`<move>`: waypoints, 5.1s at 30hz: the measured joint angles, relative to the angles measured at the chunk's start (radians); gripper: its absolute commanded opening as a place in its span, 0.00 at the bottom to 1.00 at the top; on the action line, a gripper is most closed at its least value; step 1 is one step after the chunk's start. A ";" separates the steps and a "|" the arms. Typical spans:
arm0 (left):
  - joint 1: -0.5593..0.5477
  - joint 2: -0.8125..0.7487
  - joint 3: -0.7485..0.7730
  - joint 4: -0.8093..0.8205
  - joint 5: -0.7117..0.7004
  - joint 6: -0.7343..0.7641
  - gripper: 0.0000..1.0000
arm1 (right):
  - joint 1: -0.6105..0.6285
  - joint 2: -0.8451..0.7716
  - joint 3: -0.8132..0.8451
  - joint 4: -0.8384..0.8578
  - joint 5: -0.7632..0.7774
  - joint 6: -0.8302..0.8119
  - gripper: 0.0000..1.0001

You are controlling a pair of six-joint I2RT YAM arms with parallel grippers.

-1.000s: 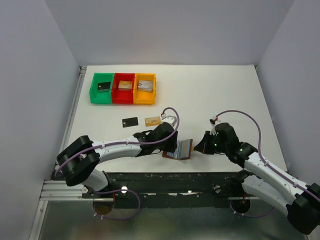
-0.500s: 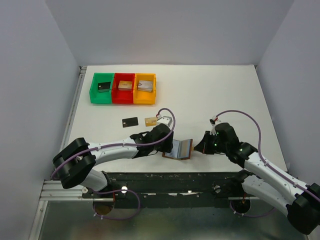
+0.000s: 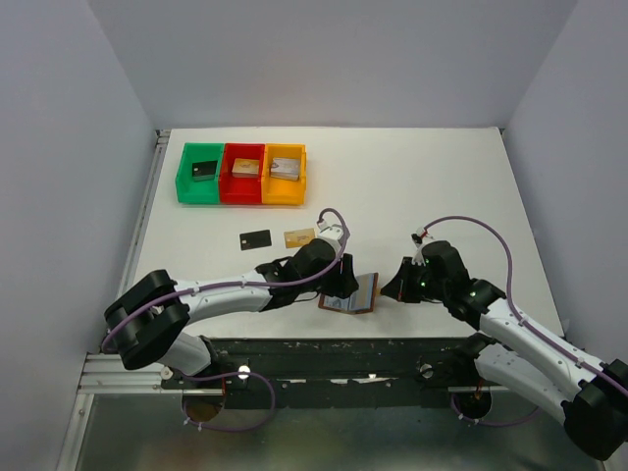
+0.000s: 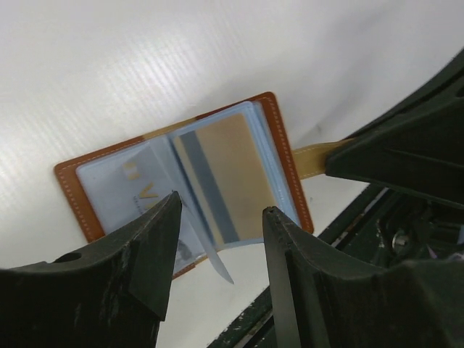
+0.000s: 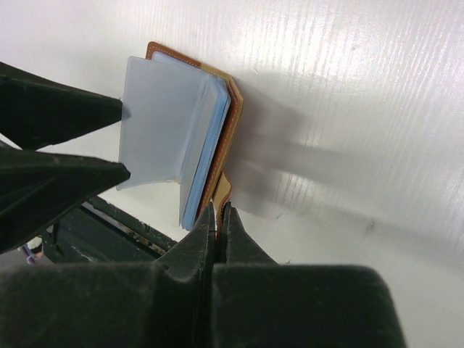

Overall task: Take the credit cards out of the card holder
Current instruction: Remove the credit card from the card holder.

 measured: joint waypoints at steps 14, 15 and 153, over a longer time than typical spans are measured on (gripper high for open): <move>-0.003 0.090 0.056 0.108 0.208 0.025 0.59 | 0.000 0.004 0.000 0.000 0.001 0.000 0.00; -0.005 0.107 0.072 0.111 0.220 0.026 0.60 | 0.000 0.005 0.000 0.000 0.001 0.000 0.00; 0.111 0.167 -0.097 0.193 0.171 -0.081 0.15 | -0.013 0.477 -0.036 0.436 -0.238 0.151 0.31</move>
